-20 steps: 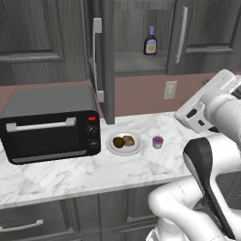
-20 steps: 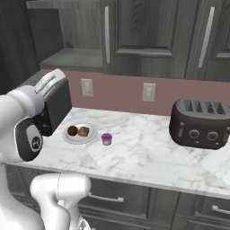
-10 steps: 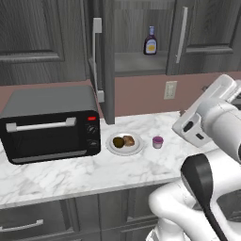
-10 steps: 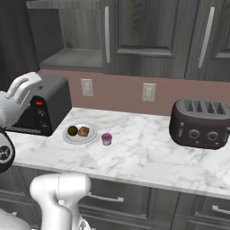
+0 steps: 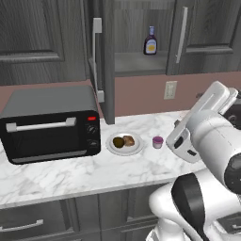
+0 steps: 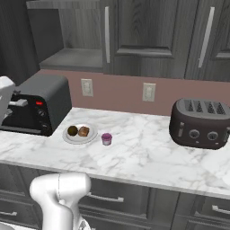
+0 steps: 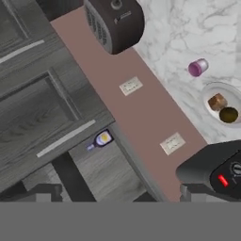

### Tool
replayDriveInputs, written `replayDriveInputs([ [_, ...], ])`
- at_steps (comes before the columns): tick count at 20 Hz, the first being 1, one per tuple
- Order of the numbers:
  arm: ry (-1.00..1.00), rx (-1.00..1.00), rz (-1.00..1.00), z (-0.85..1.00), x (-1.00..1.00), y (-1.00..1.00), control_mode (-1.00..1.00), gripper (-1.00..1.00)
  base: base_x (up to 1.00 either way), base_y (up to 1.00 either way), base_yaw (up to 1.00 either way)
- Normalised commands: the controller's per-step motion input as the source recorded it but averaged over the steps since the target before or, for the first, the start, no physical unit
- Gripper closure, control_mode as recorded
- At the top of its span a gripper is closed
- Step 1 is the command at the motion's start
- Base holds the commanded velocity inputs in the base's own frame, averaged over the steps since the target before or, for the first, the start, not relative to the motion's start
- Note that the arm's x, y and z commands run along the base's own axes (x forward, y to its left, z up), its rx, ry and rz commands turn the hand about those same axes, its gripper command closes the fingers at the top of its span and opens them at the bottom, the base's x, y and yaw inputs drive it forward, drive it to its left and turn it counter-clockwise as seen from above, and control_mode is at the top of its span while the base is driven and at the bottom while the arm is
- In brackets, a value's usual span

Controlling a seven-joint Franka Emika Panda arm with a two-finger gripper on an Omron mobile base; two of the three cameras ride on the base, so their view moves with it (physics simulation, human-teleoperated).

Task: Pick the avocado and bread from the counter and place them on the plate. Then pick the jam from the cabinet and place it next to the plate. Lastly close the cabinet door.

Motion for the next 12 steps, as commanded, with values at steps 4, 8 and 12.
replayDriveInputs([
  [4, 0.01, -0.23, 0.00, 0.00, -0.19, 0.43, -1.00, -1.00, 0.00, 0.00, 0.00],
  [8, 0.00, -0.20, 0.00, 0.00, -0.01, 0.53, -1.00, -1.00, 0.00, 0.00, 0.00],
  [12, 0.00, -0.18, 0.00, 0.00, -0.01, 0.57, -1.00, -1.00, 0.00, 0.00, 0.00],
])
